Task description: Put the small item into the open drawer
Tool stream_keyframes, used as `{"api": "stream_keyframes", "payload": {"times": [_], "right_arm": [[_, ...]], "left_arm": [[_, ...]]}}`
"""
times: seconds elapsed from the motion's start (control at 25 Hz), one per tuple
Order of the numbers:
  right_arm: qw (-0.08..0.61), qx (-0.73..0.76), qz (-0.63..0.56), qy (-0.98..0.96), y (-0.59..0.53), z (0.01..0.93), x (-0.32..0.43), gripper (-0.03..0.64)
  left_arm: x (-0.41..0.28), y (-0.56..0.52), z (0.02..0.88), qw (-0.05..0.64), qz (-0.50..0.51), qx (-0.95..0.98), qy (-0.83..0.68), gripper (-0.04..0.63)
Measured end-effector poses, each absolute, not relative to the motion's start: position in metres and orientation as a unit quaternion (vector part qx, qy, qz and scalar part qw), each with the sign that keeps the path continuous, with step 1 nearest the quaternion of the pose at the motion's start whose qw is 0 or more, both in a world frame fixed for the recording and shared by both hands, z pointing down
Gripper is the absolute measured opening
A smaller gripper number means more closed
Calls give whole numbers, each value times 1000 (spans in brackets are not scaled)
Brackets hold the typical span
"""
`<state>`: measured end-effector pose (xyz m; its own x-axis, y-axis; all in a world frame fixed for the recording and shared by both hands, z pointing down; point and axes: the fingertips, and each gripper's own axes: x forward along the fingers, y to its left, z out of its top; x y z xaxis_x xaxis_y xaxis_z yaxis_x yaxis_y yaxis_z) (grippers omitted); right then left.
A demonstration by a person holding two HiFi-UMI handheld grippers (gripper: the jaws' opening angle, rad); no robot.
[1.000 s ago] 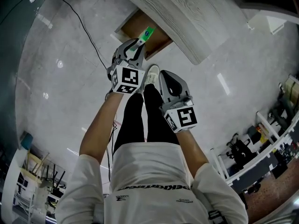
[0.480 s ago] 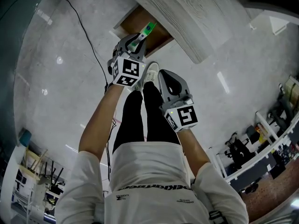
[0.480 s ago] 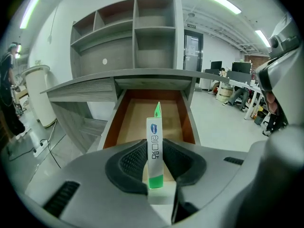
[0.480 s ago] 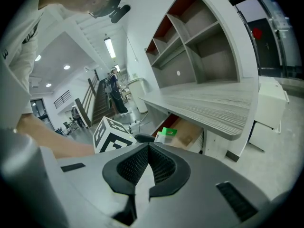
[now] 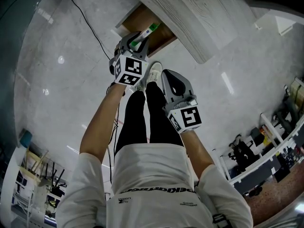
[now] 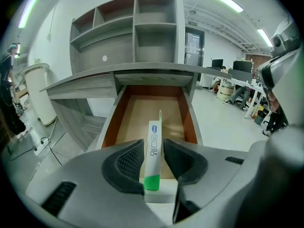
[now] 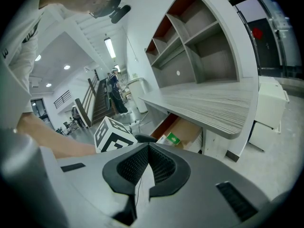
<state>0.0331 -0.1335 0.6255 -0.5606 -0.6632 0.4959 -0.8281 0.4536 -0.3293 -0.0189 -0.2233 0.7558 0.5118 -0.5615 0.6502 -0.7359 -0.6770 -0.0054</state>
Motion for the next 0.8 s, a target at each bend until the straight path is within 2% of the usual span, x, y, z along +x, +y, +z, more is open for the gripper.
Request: {"api": "stream_keyframes", "payload": {"times": [0.24, 0.8], "right_arm": [[150, 442, 276, -840, -136, 632, 31, 29], [138, 456, 259, -840, -127, 614, 41, 29]], "left_arm": [[-20, -227, 760, 137, 319, 858, -379, 146], [-18, -216, 723, 106, 306, 861, -392, 146]]}}
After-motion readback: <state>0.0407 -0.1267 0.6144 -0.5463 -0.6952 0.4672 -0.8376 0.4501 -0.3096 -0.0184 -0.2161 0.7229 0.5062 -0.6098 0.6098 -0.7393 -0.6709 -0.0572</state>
